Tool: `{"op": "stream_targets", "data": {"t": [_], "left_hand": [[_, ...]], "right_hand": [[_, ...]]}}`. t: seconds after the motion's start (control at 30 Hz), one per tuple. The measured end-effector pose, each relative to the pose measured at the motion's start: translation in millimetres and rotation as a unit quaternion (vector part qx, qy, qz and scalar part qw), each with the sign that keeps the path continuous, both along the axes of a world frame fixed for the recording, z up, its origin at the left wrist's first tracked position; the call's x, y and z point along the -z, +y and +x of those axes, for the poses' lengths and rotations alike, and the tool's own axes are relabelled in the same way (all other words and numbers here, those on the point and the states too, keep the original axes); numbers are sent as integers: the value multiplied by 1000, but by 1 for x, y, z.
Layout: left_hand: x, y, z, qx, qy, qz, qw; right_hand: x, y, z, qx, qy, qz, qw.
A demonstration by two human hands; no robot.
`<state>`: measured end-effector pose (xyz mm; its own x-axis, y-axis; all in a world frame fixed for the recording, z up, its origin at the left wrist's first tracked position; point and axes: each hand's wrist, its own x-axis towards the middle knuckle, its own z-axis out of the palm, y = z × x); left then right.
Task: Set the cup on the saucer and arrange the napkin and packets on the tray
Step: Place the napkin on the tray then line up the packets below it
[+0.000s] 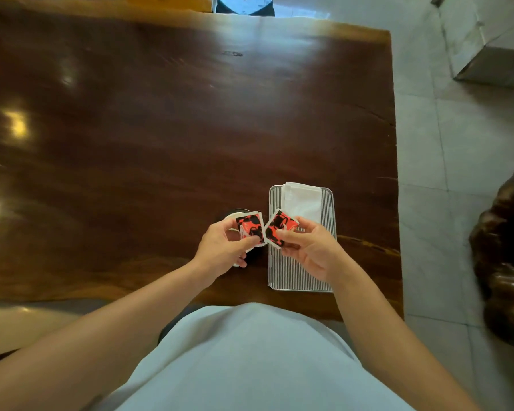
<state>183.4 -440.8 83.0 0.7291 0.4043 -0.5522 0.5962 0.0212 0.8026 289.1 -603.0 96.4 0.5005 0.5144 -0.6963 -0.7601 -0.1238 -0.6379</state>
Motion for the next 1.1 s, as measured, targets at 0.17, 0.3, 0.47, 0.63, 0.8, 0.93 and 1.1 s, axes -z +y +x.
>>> {"op": "stream_targets", "data": {"t": [0.17, 0.3, 0.47, 0.63, 0.8, 0.93, 1.1], "left_hand": [[20, 5, -3, -31, 62, 34, 997], [27, 14, -2, -54, 72, 4, 996], [31, 11, 9, -24, 78, -15, 997], [40, -21, 26, 52, 77, -8, 996], [59, -48, 41, 110, 115, -12, 987], [71, -69, 53, 131, 153, -12, 979], [91, -80, 60, 109, 212, -48, 970]], "right_hand": [[8, -18, 10, 59, 26, -12, 998], [17, -38, 23, 59, 10, -44, 997], [30, -58, 35, 56, -11, -96, 994], [46, -72, 37, 22, -42, -166, 985], [68, -84, 40, -2, -53, -223, 973], [92, -87, 42, -19, -39, -287, 957], [113, -85, 42, -47, -39, -356, 933]]}}
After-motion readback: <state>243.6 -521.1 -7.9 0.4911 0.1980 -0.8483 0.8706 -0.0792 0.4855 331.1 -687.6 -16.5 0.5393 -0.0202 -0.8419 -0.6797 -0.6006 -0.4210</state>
